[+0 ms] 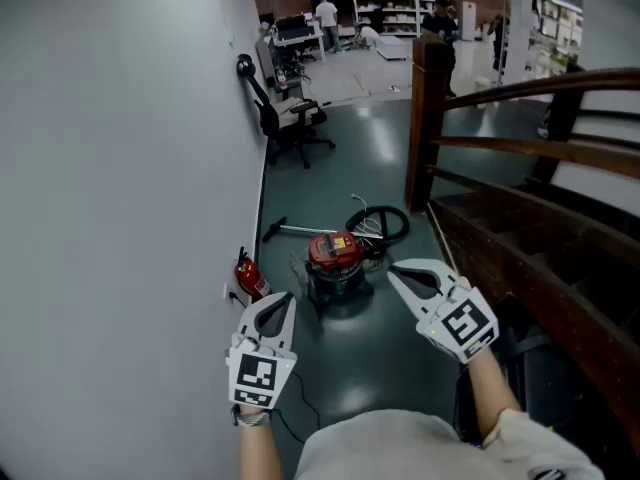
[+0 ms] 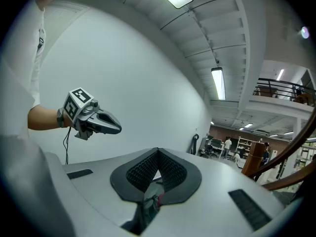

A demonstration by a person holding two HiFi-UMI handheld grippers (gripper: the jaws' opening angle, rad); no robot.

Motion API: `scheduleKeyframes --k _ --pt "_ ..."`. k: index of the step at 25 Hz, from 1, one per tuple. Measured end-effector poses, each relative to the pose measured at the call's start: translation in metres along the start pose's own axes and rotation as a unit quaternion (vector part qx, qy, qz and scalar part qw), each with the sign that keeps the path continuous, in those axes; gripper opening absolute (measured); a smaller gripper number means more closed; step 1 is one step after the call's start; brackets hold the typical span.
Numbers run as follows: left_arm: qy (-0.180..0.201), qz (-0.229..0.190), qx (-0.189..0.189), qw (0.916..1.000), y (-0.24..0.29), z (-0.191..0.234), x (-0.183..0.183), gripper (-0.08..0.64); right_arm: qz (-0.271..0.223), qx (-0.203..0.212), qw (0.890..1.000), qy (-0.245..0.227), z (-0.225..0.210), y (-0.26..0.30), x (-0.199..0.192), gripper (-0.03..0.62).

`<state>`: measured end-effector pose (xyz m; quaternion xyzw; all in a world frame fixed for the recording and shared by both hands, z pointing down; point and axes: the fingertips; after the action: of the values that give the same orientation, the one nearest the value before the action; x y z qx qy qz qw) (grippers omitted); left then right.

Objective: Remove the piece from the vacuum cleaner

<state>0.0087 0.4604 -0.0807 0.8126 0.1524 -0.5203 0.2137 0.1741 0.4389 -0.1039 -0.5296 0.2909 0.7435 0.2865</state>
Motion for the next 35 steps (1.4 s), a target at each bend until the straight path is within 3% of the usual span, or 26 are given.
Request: scheduleKeyframes --k 16,22,35 --pt "-0.002 0.013 0.003 0.9999 0.011 -0.007 -0.005 0.000 -0.013 0.001 0.999 0.042 -0.010 -0.003 -0.005 0.029" --pt "-0.003 0.022 0.009 0.9997 0.015 -0.012 -0.004 0.000 0.006 0.032 0.999 0.027 -0.007 -0.003 -0.016 0.029" --pt "-0.014 0.044 0.054 0.9975 0.026 -0.040 0.001 0.000 -0.026 0.076 0.996 0.036 -0.030 -0.033 -0.032 0.028"
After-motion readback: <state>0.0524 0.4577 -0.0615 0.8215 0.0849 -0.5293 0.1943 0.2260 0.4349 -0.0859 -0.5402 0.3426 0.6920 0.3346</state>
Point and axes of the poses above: the fingertips, and each gripper's own axes: y forward along the fingers, z to its left, x out of its top, and after that the axes turned 2 degrees about y, right-handed
